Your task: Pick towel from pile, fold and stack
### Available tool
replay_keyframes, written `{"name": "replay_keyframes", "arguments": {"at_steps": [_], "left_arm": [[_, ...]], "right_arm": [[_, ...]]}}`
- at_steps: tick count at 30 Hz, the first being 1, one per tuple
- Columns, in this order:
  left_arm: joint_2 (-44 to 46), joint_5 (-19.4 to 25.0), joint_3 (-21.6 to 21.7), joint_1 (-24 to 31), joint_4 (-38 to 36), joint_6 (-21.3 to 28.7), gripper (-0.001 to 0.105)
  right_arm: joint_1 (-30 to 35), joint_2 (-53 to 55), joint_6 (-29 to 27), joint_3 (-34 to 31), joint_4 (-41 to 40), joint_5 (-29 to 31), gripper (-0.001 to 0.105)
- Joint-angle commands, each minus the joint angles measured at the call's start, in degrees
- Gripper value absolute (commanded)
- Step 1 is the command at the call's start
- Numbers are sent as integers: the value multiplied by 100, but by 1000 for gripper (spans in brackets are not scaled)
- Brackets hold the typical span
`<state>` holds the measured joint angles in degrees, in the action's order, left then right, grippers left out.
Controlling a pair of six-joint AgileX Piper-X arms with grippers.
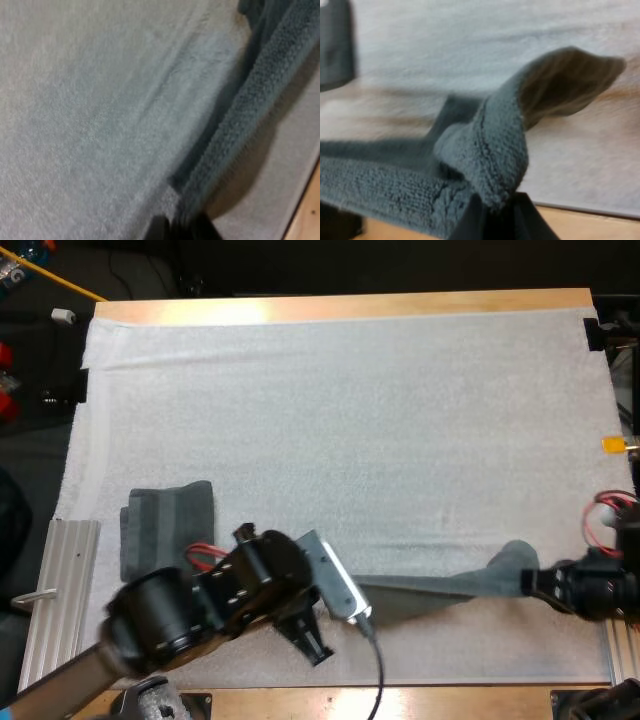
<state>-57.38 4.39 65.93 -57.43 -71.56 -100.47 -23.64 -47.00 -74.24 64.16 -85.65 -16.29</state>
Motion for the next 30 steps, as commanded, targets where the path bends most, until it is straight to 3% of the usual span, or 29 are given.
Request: {"name": "replay_keyframes", "arguments": {"at_steps": [1,5,9,14,21,30], "left_arm": [[-143,172,-143,119,330,-10,0],[-650,159,-391,836,1037,213,0],[-1250,-45,-399,1620,1723,647,0],[-1948,-212,-399,2316,2331,828,0],[-2587,-212,-399,2801,3156,955,0],[-3104,-512,-399,3142,3758,955,0]], "right_arm": [[-5,-234,-77,-123,209,285,0],[15,-958,21,-472,1372,581,0],[15,-1835,254,-508,2501,627,0],[15,-2874,683,-508,3560,801,0],[15,-3889,1256,-508,4761,815,0],[15,-4395,1454,-508,5819,998,0]]}}
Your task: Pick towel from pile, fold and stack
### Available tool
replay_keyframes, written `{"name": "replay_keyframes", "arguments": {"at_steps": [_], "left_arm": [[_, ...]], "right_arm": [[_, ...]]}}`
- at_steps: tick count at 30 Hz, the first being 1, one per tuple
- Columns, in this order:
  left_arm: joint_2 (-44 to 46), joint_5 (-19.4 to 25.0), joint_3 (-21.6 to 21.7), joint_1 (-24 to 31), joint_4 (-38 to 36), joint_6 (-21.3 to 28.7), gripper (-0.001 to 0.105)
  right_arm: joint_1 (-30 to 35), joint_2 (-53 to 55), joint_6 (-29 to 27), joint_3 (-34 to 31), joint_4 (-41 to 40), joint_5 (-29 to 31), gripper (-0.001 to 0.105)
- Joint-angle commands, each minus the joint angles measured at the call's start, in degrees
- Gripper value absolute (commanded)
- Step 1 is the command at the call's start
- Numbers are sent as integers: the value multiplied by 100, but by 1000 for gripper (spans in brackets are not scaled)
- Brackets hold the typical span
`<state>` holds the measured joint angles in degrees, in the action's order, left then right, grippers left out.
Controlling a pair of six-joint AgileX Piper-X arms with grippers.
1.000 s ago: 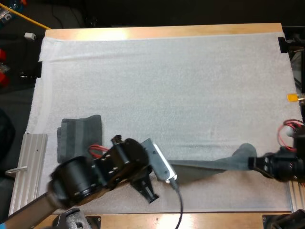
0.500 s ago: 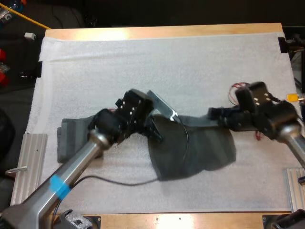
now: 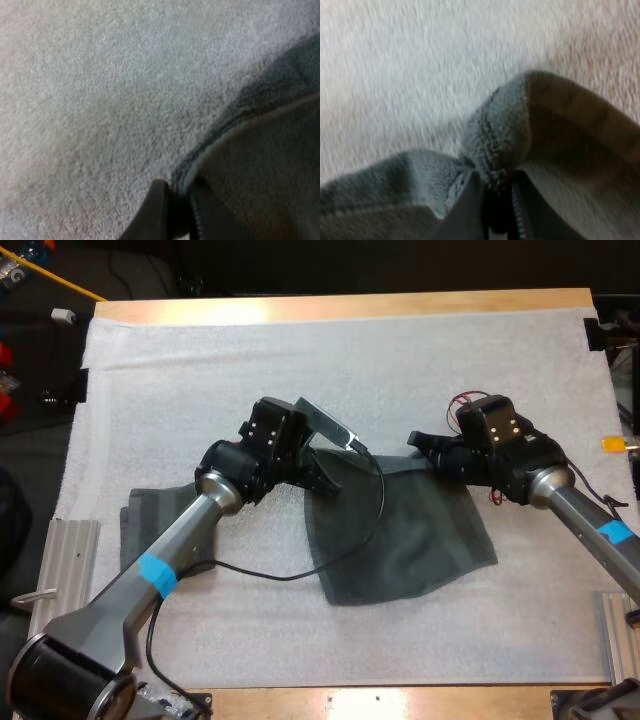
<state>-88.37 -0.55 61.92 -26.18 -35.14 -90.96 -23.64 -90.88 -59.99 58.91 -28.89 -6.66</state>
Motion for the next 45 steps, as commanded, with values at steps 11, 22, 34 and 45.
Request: {"name": "replay_keyframes", "arguments": {"at_steps": [11,22,34,45], "left_arm": [[-417,-17,2,272,321,101,11],[-406,-17,2,353,633,90,65],[735,-168,2,353,-438,90,64],[2468,-702,2,318,-1542,-369,64]], "right_arm": [[159,-455,794,27,820,24,4],[532,-643,1013,27,2728,-1001,64],[532,391,-814,27,1299,-989,63],[532,1892,-1816,27,-623,-740,63]]}}
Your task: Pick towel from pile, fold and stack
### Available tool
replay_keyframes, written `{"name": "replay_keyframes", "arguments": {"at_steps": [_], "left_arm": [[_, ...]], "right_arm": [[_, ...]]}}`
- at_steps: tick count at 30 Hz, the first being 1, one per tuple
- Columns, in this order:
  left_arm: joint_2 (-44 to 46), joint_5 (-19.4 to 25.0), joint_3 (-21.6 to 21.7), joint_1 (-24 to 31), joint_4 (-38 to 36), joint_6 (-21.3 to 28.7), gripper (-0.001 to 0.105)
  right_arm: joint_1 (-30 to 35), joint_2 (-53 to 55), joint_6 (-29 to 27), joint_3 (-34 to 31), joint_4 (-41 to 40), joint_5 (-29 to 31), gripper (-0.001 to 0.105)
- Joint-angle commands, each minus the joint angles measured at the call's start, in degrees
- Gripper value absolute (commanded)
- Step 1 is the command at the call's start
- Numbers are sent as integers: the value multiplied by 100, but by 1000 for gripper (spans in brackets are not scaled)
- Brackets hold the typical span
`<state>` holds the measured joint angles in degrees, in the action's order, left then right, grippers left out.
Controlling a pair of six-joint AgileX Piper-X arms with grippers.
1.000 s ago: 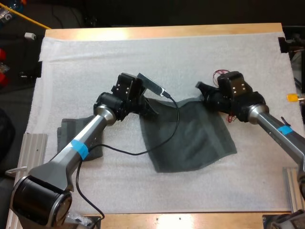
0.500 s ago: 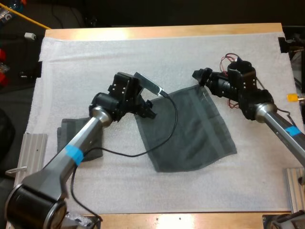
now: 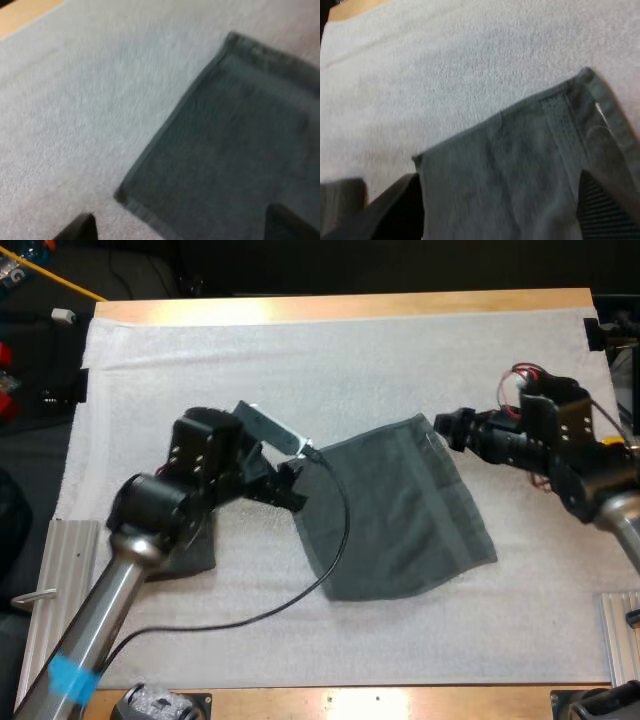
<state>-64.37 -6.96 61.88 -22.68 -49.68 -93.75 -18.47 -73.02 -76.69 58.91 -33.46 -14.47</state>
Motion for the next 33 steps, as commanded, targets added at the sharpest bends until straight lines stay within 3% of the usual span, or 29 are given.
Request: {"name": "replay_keyframes", "arguments": {"at_steps": [1,12,19,26,33], "left_arm": [[198,-65,6,-32,-157,-146,64],[1518,-810,5,-32,-1406,-545,64],[1918,-868,-41,-32,-2001,-690,64],[1990,-1225,-421,-32,-1997,-848,64],[1990,-1717,-1129,-32,-1768,-1015,64]], "right_arm": [[15,219,-192,27,-278,48,63],[15,1466,-464,27,-2025,54,63],[15,1726,-689,1,-3053,95,63],[15,1639,-721,-695,-2690,249,63],[15,1056,-689,-1542,-1960,355,63]]}}
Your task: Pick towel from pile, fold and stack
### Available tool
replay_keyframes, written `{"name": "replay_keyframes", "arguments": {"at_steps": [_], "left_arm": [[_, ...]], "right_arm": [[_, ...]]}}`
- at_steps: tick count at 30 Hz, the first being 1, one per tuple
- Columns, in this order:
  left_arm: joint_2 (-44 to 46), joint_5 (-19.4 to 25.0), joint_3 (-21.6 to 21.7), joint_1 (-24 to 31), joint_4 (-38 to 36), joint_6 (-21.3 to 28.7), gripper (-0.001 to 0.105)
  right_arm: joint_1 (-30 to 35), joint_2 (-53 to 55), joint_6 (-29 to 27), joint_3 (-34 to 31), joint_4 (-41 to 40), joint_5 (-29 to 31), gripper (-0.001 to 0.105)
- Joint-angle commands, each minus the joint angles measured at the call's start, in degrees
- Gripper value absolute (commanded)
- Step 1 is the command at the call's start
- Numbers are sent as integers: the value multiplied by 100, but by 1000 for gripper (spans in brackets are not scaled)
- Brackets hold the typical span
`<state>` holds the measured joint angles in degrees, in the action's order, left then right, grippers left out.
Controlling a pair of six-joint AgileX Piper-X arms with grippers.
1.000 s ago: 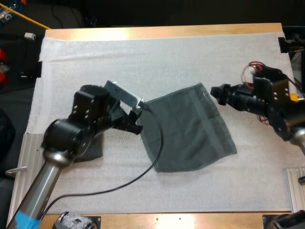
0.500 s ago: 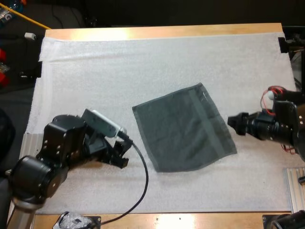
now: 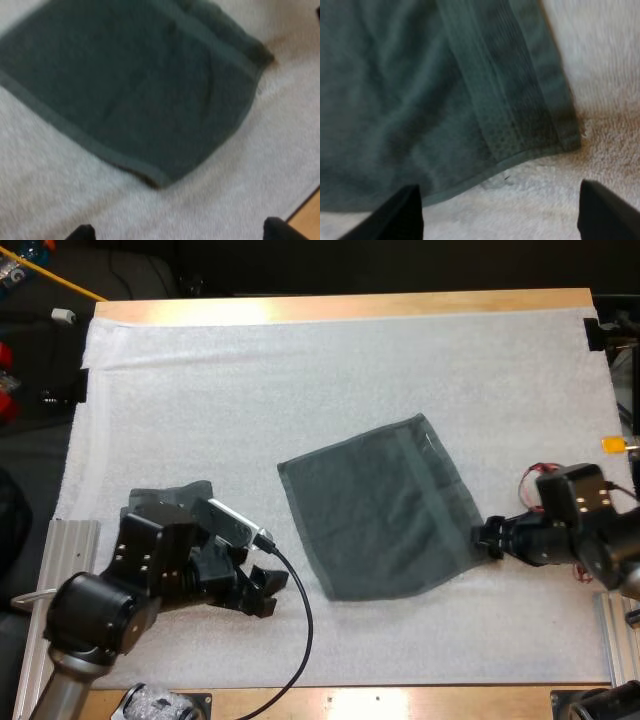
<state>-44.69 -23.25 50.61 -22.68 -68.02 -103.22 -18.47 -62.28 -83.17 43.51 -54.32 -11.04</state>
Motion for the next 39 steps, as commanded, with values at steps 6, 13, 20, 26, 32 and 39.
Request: {"name": "replay_keyframes", "arguments": {"at_steps": [6,13,20,26,32,39], "left_arm": [[22,-148,-509,-32,189,-156,64],[22,-224,-627,-32,187,-156,64],[22,-275,-627,-32,204,-156,64],[22,-275,-627,-32,231,-156,64],[22,-275,-627,-32,247,-138,64],[22,-275,-627,-32,323,246,64]], "right_arm": [[29,-714,100,-297,739,39,63],[30,-1563,243,-306,1084,358,44],[30,-1995,291,-306,1067,492,37],[30,-2182,346,-306,1067,649,37],[30,-2194,346,-316,1040,652,12],[30,-2085,191,-313,507,959,0]]}}
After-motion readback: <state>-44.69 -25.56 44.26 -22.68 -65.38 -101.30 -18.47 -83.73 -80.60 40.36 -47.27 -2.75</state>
